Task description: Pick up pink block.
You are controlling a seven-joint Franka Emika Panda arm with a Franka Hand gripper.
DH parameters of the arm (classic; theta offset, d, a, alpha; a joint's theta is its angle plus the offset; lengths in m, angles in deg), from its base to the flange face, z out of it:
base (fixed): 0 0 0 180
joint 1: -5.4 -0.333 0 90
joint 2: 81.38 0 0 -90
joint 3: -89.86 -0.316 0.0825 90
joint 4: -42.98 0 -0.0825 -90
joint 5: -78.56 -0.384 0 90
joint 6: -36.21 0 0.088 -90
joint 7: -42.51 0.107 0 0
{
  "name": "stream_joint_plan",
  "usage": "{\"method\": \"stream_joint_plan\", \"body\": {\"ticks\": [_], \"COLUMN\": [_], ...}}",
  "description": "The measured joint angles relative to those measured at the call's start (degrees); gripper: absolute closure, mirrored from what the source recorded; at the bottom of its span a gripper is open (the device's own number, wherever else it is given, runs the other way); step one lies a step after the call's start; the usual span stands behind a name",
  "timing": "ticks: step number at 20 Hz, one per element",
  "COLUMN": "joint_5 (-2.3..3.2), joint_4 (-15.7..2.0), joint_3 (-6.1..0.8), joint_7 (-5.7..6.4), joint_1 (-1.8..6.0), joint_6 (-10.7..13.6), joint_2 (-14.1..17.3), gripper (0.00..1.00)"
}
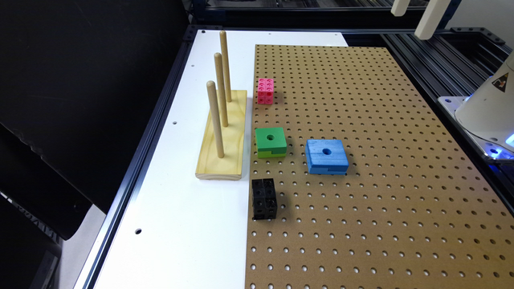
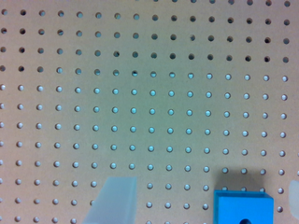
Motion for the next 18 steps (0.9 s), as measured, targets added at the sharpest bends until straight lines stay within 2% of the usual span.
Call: {"method": "stream_joint_plan", "body": {"ticks": [4, 12, 14, 18], "joint_5": [0.0, 0.19, 0.19, 0.26], "joint_4": [0.03, 0.03, 0.03, 0.03], "joint_3": [0.0, 0.01, 0.01, 0.03], "joint_7": [0.0, -0.71, -1.26, -2.94], "joint_1": [0.22, 2.15, 2.79, 4.66], "joint_6": [0.0, 0.0, -0.1, -0.7], "joint_2": [0.0, 0.0, 0.0, 0.0], "gripper": [0.0, 0.0, 0.0, 0.0]}}
